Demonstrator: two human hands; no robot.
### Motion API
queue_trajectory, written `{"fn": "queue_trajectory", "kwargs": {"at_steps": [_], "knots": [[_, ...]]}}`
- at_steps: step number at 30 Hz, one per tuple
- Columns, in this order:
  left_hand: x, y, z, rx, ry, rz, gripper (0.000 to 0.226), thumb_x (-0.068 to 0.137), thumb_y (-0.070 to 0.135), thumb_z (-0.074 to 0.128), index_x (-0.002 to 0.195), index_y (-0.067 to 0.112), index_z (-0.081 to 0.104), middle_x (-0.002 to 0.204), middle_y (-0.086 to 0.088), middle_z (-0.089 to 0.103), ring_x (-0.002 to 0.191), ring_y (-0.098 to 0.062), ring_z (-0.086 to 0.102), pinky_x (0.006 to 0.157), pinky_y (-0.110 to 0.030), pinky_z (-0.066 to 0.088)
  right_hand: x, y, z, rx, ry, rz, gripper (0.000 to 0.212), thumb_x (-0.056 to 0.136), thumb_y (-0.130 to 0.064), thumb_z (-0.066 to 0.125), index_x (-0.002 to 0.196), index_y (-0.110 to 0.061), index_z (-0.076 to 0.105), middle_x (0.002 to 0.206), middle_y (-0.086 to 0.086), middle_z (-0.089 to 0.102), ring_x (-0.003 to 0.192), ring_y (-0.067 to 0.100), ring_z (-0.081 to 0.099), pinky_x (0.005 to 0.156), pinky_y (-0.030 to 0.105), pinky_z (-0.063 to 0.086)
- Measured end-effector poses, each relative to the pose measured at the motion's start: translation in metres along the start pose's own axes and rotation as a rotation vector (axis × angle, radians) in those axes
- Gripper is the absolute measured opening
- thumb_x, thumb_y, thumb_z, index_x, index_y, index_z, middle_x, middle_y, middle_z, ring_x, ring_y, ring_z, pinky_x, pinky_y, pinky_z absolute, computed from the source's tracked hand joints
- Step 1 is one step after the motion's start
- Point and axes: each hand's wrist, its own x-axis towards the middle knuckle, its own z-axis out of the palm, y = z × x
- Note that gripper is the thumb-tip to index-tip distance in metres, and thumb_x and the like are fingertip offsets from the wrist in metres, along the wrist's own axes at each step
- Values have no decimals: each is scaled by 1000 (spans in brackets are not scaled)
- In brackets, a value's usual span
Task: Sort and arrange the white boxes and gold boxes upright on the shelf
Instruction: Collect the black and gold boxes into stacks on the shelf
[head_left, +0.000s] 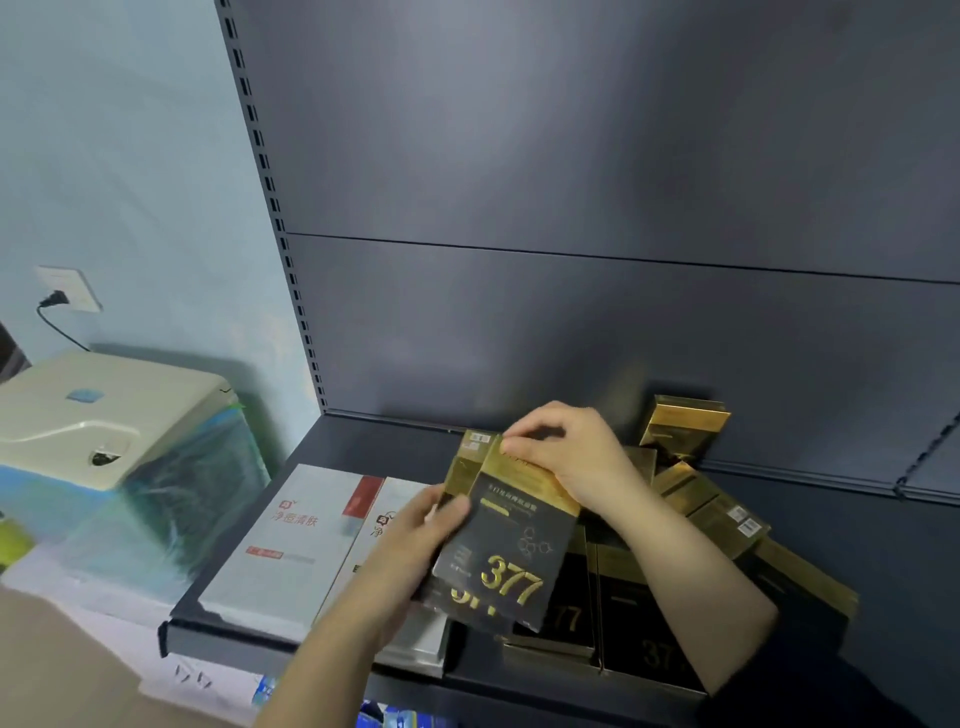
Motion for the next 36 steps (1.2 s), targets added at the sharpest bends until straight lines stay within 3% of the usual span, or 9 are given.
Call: {"fn": "queue_trajectory", "kwargs": {"at_steps": [4, 8, 12, 15, 19, 26, 31, 33, 36], "knots": [[-7, -7, -4, 17, -47, -27, 47, 72, 28, 74, 117, 22, 61, 104, -9, 75, 94, -28, 73, 80, -36, 56, 13, 4, 21, -10, 47, -49, 8, 88, -30, 65, 89, -25, 71, 92, -6, 63, 84, 4, 58, 71, 15, 44], [-11, -11, -35, 22, 193, 27, 30, 85, 19, 70, 113, 26, 64, 104, -4, 76, 92, -20, 73, 75, -28, 55, 50, 52, 17, 45, 209, 228, 8, 90, -23, 61, 98, -21, 62, 91, -4, 64, 91, 16, 62, 80, 33, 53], [-10, -14, -57, -72, 347, 26, 29, 83, 20, 72, 110, 18, 65, 96, -7, 77, 87, -25, 74, 74, -36, 56, 67, 102, 43, -334, -64, 410, 50, 87, -23, 65, 133, -12, 49, 127, 9, 53, 112, 26, 54, 89, 33, 46], [-8, -17, -64, -86, 364, 19, 42, 73, 30, 76, 111, 18, 66, 95, -7, 77, 87, -26, 74, 80, -42, 56, 74, 112, 59, -461, -297, 315, 75, 86, -31, 67, 150, -21, 30, 158, 6, 18, 141, 29, 24, 114, 39, 28], [-8, -19, -65, -79, 375, 22, 25, 85, 23, 69, 109, 20, 66, 94, -4, 77, 87, -23, 74, 80, -40, 57, 89, 107, 65, -582, -458, 160, 95, 78, -42, 74, 154, -19, 21, 163, 0, -6, 149, 25, -5, 121, 42, 9], [-4, -18, -65, -70, 367, 30, 29, 85, 25, 68, 113, 21, 64, 97, -3, 77, 86, -19, 75, 74, -32, 54, 100, 109, 63, -753, -507, 42, 114, 64, -37, 86, 153, -17, 18, 163, 1, 10, 150, 21, 6, 120, 44, 18], [-1, -14, -63, -51, 358, 36, 25, 85, 23, 68, 110, 22, 64, 100, -6, 76, 90, -23, 73, 82, -39, 56, 100, 107, 59, -916, -457, -82, 96, 68, -48, 78, 148, -19, 34, 157, 2, 32, 143, 24, 28, 115, 41, 28], [1, -11, -61, -37, 356, 37, 26, 85, 24, 68, 110, 22, 63, 101, -7, 75, 91, -25, 73, 87, -45, 56, 97, 104, 53, -972, -383, -167, 68, 72, -46, 72, 132, -21, 53, 135, 2, 56, 122, 23, 51, 101, 39, 44], [4, -7, -57, -39, 360, 45, 24, 86, 24, 67, 110, 23, 62, 101, -8, 75, 91, -26, 73, 86, -45, 56, 85, 96, 36, -865, -201, -174, 36, 79, -36, 62, 113, -25, 64, 102, -1, 68, 89, 20, 62, 75, 37, 54]]}}
